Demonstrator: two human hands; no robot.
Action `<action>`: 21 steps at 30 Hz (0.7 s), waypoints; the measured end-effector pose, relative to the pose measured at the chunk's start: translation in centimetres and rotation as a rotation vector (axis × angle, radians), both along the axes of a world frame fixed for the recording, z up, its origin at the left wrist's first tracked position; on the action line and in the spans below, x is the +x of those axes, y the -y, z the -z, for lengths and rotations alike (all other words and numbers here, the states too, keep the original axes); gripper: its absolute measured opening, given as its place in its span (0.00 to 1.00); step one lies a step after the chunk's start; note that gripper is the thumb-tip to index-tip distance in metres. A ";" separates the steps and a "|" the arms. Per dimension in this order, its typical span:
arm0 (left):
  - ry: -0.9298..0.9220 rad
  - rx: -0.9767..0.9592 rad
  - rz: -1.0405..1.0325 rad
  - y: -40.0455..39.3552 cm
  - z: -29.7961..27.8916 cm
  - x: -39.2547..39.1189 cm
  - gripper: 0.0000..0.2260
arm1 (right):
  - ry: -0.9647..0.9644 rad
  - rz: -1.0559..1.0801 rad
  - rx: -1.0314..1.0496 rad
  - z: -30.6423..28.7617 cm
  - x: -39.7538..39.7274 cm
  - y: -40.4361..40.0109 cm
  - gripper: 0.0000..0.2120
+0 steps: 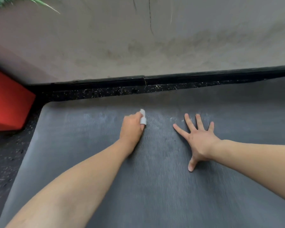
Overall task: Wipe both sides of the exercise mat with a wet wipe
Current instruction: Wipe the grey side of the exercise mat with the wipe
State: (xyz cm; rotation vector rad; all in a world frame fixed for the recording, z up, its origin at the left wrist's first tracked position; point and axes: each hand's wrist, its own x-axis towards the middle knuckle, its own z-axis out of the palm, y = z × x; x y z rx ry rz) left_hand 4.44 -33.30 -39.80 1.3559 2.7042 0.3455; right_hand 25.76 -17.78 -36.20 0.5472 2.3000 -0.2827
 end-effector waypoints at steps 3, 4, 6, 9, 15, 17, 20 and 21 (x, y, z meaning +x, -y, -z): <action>0.038 -0.089 0.647 1.8 0.9 6.0 0.06 | 0.001 0.015 -0.003 0.0 0.0 0.1 0.83; 0.024 -0.110 0.778 2.1 1.0 6.0 0.06 | 0.001 0.016 -0.003 0.1 0.0 0.1 0.83; -0.041 -0.086 0.669 1.8 0.7 3.5 0.06 | 0.001 0.017 -0.002 0.1 0.0 0.1 0.83; -0.043 0.030 -0.024 2.1 0.1 -0.2 0.04 | 0.000 0.015 -0.003 0.2 -0.1 0.0 0.83; 0.056 -0.058 0.740 3.7 0.3 10.3 0.05 | 0.000 0.006 0.001 0.3 -0.1 0.0 0.83; -0.038 -0.104 0.787 3.9 0.9 8.6 0.05 | -0.002 0.009 -0.009 0.3 0.0 0.0 0.83; -0.070 0.017 0.077 4.7 1.0 3.1 0.04 | -0.009 0.011 -0.017 0.1 0.1 0.1 0.83; -0.024 0.069 -0.144 5.2 0.6 2.5 0.04 | -0.010 0.008 -0.013 0.0 0.2 0.2 0.82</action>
